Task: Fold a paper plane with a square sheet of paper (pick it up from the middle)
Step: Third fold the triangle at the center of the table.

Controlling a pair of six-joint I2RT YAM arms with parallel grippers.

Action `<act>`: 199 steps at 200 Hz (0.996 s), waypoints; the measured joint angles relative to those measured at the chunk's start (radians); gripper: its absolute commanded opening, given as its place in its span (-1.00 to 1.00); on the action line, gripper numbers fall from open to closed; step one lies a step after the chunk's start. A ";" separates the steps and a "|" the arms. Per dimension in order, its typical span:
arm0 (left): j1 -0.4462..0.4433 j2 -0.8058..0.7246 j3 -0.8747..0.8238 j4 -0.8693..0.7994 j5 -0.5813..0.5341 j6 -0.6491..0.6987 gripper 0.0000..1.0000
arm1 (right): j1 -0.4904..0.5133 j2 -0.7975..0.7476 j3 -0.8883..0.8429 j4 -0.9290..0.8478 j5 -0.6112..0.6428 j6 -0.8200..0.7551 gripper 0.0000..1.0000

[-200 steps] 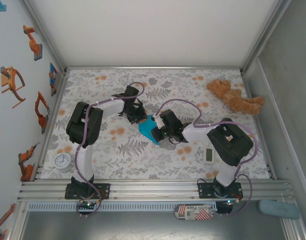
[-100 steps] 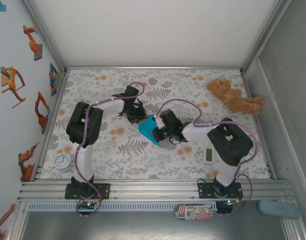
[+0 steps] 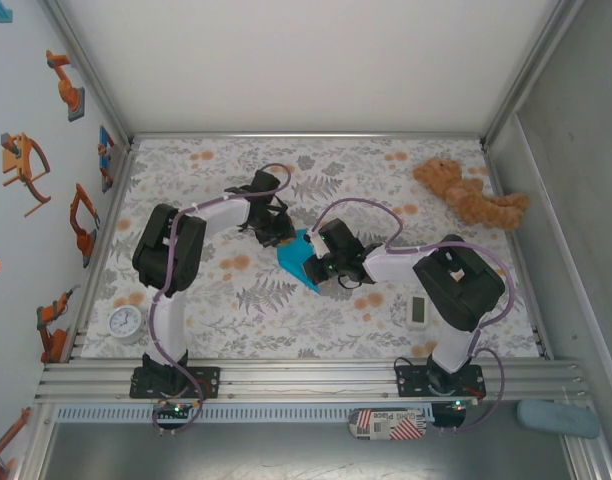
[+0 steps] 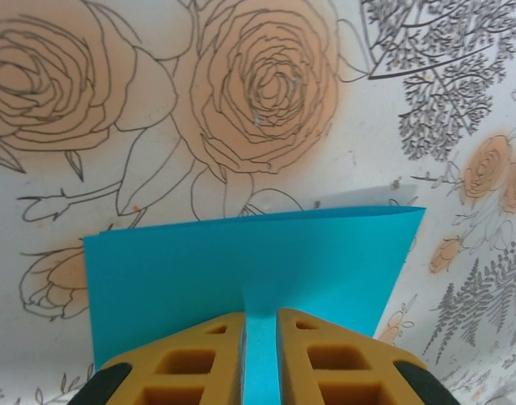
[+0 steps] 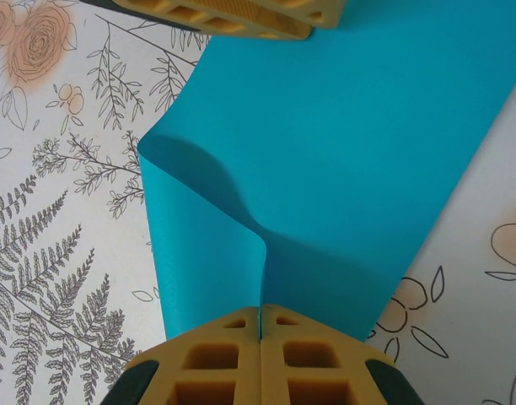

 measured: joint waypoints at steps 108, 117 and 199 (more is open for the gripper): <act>0.000 -0.008 -0.027 -0.005 -0.018 0.000 -0.69 | -0.001 0.006 0.005 0.000 0.000 0.000 -1.00; 0.000 -0.005 -0.027 -0.008 -0.017 0.000 -0.69 | -0.002 0.006 0.005 0.000 0.000 0.000 -1.00; 0.000 -0.003 -0.026 -0.012 -0.018 0.005 -0.70 | -0.002 0.008 0.005 0.000 0.000 0.000 -1.00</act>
